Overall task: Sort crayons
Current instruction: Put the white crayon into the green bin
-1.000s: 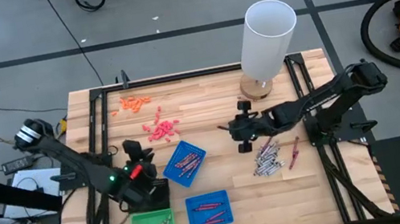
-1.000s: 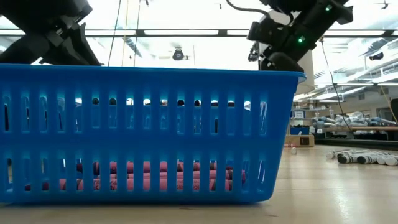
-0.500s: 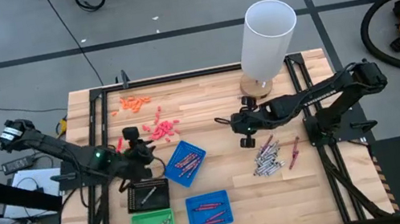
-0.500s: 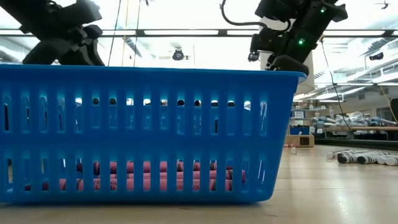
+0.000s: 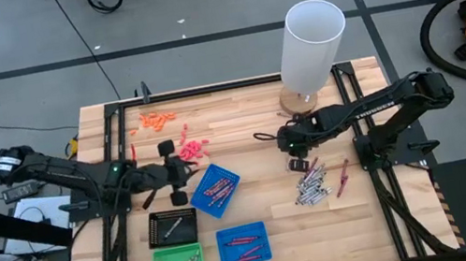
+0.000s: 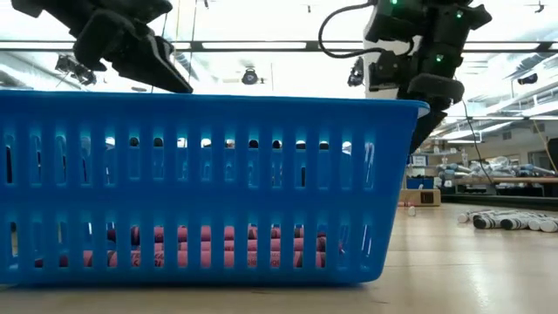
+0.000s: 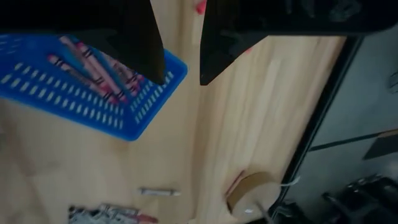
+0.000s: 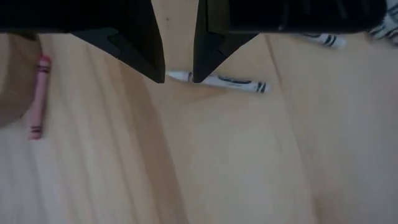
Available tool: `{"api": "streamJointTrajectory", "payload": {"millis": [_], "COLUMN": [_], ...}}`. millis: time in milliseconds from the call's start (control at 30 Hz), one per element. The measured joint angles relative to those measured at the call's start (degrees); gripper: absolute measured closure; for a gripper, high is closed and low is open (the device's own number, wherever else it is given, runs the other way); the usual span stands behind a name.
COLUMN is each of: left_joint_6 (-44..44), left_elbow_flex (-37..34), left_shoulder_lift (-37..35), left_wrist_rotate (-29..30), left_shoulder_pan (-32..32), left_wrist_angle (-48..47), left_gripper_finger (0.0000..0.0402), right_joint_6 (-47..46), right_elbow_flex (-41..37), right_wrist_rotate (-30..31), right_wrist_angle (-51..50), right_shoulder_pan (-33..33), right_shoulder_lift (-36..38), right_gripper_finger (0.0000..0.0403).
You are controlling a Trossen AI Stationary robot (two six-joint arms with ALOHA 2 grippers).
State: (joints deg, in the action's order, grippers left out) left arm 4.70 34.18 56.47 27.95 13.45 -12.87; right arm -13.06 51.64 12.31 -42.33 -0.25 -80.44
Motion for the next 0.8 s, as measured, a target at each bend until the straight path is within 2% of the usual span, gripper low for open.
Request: {"api": "streamJointTrajectory", "payload": {"millis": [200, 333, 400, 533, 600, 800], "left_joint_6": [-0.2, -1.3, -1.2, 0.9, 0.9, -1.9], "left_elbow_flex": [0.0, 0.0, -0.1, -4.4, -6.4, -8.5], "left_shoulder_lift": [1.3, 3.7, 5.4, 8.0, 8.5, 7.1], "left_wrist_rotate": [-6.0, -11.4, -12.3, -12.7, -12.9, -12.7], "left_shoulder_pan": [-0.9, -0.6, 0.1, 1.8, 2.2, 2.1], "left_wrist_angle": [2.5, 4.8, 6.8, 18.2, 22.0, 21.9], "left_gripper_finger": [0.0292, 0.0292, 0.0292, 0.0292, 0.0292, 0.0292], "right_joint_6": [9.2, 12.0, 12.6, 14.3, 15.7, 23.4], "right_elbow_flex": [-0.5, -0.5, -0.2, -0.2, 0.8, 5.9], "right_wrist_rotate": [-2.0, -4.4, -4.5, -4.5, -4.3, -1.9], "right_wrist_angle": [1.3, 3.7, 4.2, 8.2, 6.8, -1.0], "right_shoulder_pan": [1.0, 1.7, 2.1, 3.4, 4.0, 5.3], "right_shoulder_lift": [0.0, -0.2, -1.2, -4.7, -6.5, -11.0], "right_gripper_finger": [0.0307, 0.0299, 0.0293, 0.0279, 0.0273, 0.0268]}}
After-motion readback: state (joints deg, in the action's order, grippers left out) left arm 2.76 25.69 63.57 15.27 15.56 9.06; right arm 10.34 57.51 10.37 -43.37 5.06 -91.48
